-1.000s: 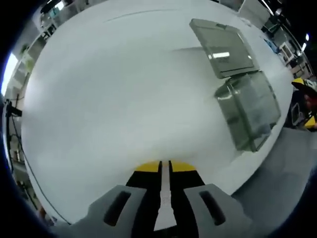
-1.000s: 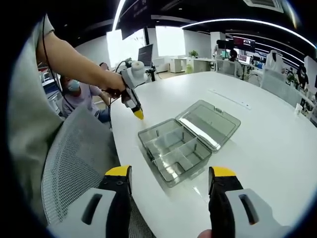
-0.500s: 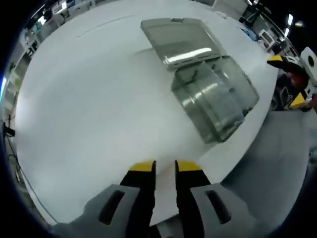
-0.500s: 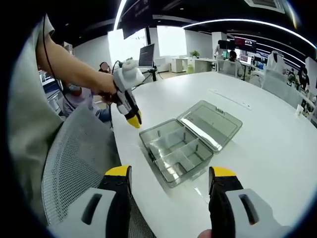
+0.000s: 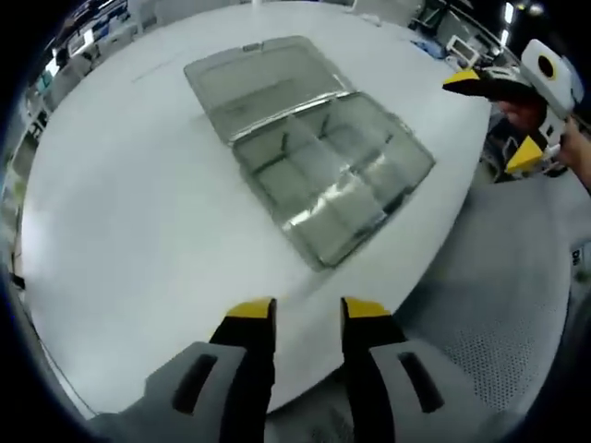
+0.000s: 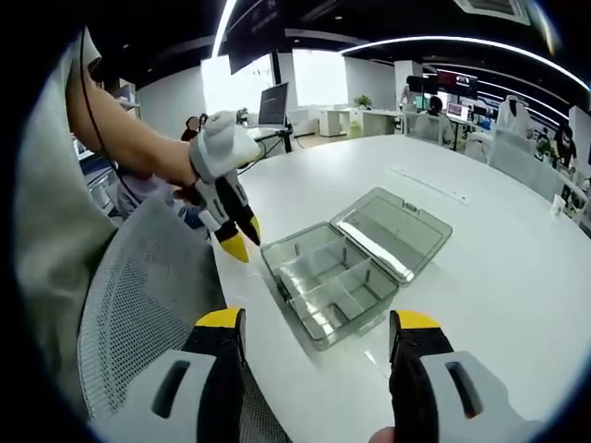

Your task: Insert the divider into the dual guide fixture by aligning both edges with the guide slots and pushing it downward to the bottom, including one-sided entry, uneven engagement, binding, and posture correction.

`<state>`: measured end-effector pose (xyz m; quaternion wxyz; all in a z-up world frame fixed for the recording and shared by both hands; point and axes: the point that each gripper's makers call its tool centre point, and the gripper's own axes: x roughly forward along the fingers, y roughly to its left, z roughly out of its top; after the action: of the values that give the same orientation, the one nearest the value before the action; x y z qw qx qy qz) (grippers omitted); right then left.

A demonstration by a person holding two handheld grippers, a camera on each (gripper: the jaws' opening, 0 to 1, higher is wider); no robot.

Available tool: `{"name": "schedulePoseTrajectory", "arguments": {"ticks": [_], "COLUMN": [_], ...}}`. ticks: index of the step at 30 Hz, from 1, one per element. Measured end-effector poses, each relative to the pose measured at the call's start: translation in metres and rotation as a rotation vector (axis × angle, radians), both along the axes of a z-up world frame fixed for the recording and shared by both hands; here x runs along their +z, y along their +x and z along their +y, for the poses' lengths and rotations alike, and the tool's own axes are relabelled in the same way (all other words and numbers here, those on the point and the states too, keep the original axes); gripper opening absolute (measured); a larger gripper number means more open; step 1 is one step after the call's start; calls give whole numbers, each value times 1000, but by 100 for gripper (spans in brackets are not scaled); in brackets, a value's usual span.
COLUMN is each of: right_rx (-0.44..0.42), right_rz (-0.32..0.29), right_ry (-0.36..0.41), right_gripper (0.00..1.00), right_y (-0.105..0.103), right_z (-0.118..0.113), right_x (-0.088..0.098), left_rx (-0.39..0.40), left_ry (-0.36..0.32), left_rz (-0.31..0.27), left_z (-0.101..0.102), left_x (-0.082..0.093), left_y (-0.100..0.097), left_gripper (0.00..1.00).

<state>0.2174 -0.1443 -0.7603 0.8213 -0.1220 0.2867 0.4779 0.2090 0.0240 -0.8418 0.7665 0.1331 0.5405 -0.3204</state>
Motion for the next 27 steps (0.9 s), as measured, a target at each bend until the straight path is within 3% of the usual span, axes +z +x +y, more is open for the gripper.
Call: {"name": "schedulePoseTrajectory", "arguments": {"ticks": [10, 27], "right_rx": [-6, -11], "right_rz": [1, 0], "right_ry": [5, 12], "right_gripper": [60, 60], "right_y": [-1, -1], "right_z": [-2, -5], "right_x": [0, -1], "left_rx": [-46, -86], "left_ry": [1, 74], "left_rz": [-17, -76], "left_z": [-21, -29], "left_x": [-4, -14], "left_y": [-16, -21], "left_gripper": [36, 42]}}
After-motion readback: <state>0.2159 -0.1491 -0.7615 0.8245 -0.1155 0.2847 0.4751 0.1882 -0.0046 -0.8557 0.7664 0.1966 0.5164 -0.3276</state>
